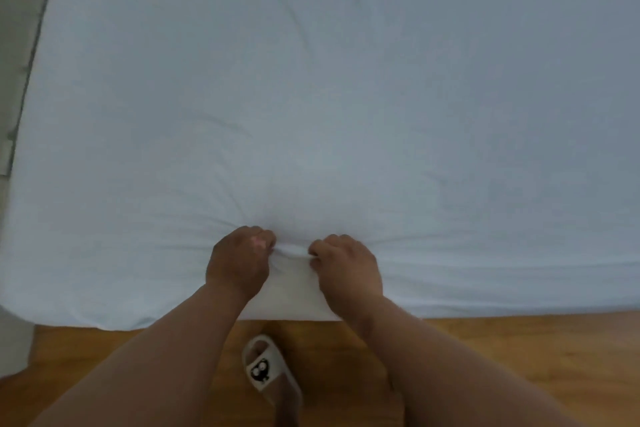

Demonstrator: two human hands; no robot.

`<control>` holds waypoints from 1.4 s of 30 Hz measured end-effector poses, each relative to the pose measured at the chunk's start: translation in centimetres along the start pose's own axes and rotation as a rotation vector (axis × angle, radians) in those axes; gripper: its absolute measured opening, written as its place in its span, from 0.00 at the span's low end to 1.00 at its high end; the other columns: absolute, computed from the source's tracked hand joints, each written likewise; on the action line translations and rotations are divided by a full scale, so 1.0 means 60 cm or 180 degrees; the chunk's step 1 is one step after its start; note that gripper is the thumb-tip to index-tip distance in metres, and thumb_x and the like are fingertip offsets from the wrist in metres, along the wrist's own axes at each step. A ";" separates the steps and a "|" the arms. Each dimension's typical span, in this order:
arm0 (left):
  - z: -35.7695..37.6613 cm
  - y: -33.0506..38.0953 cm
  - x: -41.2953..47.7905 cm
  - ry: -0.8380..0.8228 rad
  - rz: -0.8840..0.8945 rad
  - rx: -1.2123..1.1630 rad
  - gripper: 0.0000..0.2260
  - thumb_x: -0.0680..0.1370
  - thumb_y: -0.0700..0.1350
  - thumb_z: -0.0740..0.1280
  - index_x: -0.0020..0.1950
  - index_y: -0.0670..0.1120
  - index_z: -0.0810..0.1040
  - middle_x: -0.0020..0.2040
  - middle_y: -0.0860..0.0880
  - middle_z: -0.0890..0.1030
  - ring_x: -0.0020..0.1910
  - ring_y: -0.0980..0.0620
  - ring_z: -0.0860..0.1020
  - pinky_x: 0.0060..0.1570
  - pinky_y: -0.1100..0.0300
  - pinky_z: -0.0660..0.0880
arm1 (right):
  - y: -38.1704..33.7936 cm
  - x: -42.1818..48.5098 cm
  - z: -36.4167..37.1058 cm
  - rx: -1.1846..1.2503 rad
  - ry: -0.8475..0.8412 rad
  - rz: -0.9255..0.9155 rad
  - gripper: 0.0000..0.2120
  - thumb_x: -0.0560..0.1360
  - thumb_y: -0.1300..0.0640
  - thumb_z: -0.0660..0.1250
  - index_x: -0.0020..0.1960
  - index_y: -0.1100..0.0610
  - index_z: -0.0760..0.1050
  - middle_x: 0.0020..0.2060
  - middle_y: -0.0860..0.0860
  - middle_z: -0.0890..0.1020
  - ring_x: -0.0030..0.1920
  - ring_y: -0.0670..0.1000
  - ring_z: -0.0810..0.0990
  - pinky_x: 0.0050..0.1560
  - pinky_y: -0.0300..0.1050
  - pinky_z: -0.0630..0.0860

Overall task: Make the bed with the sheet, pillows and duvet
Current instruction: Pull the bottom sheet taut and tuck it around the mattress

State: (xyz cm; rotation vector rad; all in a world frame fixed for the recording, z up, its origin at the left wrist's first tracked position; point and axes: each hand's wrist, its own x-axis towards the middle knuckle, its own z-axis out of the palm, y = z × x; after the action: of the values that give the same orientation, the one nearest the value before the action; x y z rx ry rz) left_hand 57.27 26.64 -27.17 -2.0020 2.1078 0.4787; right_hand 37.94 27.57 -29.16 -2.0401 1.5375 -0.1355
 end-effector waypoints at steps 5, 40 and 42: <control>-0.007 -0.031 0.016 -0.0422 0.0410 -0.0019 0.07 0.80 0.45 0.62 0.52 0.52 0.80 0.50 0.51 0.82 0.47 0.49 0.79 0.43 0.59 0.71 | 0.002 0.008 -0.022 0.0200 -0.0314 0.0166 0.09 0.77 0.47 0.64 0.54 0.46 0.80 0.49 0.45 0.83 0.50 0.49 0.80 0.46 0.43 0.70; -0.055 -0.452 -0.060 -0.0561 0.0590 -0.0305 0.09 0.82 0.43 0.60 0.54 0.50 0.80 0.51 0.51 0.80 0.51 0.50 0.77 0.51 0.61 0.71 | -0.364 0.114 0.123 0.0008 -0.0907 0.0121 0.08 0.76 0.58 0.59 0.47 0.48 0.75 0.44 0.46 0.80 0.46 0.52 0.79 0.46 0.46 0.75; -0.069 -0.480 -0.063 -0.0606 0.0655 -0.0435 0.09 0.81 0.46 0.62 0.59 0.50 0.79 0.56 0.52 0.79 0.56 0.51 0.76 0.56 0.61 0.71 | -0.391 0.106 0.132 0.0120 -0.0857 0.0007 0.12 0.75 0.55 0.60 0.56 0.46 0.74 0.51 0.45 0.78 0.53 0.51 0.77 0.51 0.45 0.75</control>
State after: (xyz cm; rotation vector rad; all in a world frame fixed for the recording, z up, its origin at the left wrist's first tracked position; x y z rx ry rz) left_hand 86.52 27.74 -24.83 -1.7324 2.2226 0.8340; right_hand 63.21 28.83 -25.65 -1.9376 1.3597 0.1067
